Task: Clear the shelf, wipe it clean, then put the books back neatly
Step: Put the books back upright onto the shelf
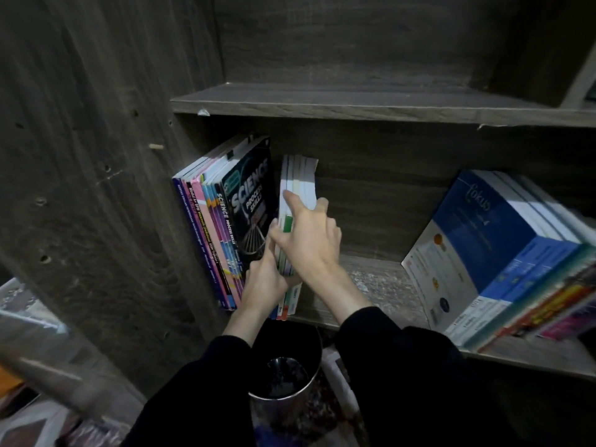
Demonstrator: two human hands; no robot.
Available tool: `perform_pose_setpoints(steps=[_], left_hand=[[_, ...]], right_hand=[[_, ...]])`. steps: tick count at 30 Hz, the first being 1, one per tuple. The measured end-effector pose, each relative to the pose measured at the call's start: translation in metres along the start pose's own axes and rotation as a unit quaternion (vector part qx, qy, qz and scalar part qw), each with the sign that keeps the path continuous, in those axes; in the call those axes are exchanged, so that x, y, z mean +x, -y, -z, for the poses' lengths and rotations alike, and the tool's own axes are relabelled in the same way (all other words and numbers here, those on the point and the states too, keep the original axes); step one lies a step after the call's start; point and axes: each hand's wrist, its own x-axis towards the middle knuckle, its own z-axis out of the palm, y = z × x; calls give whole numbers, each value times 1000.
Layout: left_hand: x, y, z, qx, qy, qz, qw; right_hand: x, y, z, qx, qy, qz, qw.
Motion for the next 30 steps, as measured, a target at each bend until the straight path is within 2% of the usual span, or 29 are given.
perform_pose_setpoints(steps=[6,10,12,17,24,27,30], left_hand=[[-12,-33,-36,-31,4,-40,999],[-13,-51,-63,45,31,-58,997],[-18,-62,-78,38,45,-58,997],[-30,-95,-118,-33,59,-81,994],[-40,-134,-165,-63,148,-88,983],[-41,-140,-172,-55,140,-116,982],[-43,-140,-169,0,146,-115,983]], right_hand=[[-12,-42,24,15,-32,-18,999],[-23,-78,42,36,-82,-48,995],[-29,-93,52,30,-92,-57,994],[-40,-128,80,-18,-109,-82,990],[-54,-171,114,-71,-133,-129,980],[-59,-180,121,-109,-133,-142,975],[-63,-180,123,-174,-129,-122,969]])
